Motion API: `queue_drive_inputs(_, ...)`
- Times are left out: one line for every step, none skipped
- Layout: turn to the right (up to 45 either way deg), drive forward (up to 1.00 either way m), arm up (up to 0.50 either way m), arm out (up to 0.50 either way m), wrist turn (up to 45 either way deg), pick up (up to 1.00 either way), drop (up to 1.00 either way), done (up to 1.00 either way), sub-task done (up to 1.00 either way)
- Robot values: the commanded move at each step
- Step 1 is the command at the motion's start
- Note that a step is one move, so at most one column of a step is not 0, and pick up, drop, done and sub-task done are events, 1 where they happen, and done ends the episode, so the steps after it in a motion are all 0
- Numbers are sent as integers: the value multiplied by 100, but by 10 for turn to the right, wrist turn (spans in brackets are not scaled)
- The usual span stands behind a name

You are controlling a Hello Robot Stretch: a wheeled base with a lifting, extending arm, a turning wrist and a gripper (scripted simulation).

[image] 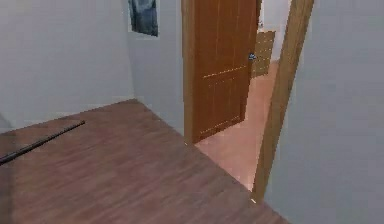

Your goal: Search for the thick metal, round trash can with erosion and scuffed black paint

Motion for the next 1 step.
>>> queue_drive_inputs(0,100,0,0,0,0,0,0,0)
